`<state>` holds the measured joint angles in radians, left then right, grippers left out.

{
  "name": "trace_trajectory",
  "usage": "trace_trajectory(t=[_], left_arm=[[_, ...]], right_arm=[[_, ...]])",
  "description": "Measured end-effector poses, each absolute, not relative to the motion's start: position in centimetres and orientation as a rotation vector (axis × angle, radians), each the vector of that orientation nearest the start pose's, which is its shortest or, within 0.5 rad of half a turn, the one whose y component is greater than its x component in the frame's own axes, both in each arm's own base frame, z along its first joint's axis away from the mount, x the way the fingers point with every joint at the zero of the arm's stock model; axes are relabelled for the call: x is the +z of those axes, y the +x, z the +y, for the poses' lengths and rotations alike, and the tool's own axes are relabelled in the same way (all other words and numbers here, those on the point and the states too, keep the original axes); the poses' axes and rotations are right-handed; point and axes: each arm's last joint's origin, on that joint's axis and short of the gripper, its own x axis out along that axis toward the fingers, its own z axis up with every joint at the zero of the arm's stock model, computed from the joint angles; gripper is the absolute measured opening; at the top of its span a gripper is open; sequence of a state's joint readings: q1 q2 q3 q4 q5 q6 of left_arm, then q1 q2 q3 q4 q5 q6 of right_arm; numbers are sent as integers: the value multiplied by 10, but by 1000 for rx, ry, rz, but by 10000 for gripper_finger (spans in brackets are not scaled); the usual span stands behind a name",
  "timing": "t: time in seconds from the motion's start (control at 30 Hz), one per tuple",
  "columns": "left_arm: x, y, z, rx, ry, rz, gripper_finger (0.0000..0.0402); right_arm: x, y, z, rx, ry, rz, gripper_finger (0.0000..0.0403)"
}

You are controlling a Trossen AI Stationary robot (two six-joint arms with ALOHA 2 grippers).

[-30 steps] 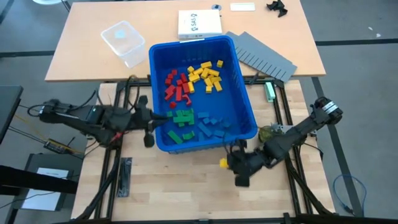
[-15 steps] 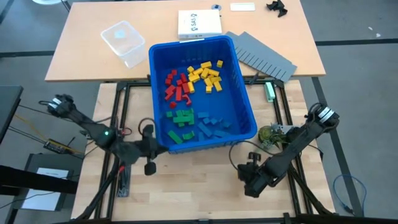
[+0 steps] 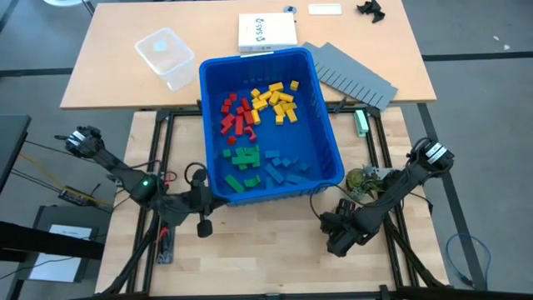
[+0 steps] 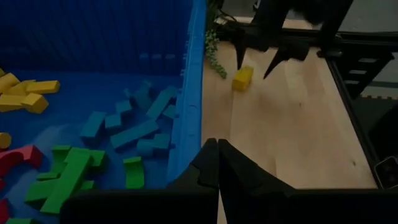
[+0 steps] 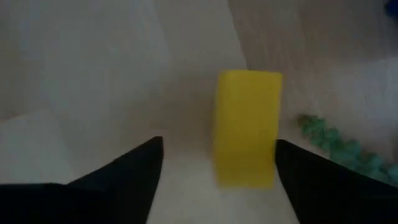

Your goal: Sort Items/Unsort Items

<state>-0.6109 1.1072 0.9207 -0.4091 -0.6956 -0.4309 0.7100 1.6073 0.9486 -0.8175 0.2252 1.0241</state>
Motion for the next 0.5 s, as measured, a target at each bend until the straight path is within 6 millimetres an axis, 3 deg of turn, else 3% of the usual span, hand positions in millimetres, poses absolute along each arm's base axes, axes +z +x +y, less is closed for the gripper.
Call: trace_trajectory(t=[0.17, 0.5], left_arm=[[303, 198, -115, 192, -50, 437, 6], [305, 199, -115, 210, -61, 408, 13]], right_arm=[[212, 211, 177, -268, 187, 1320, 329], [314, 221, 177, -90, 242, 1195, 295]])
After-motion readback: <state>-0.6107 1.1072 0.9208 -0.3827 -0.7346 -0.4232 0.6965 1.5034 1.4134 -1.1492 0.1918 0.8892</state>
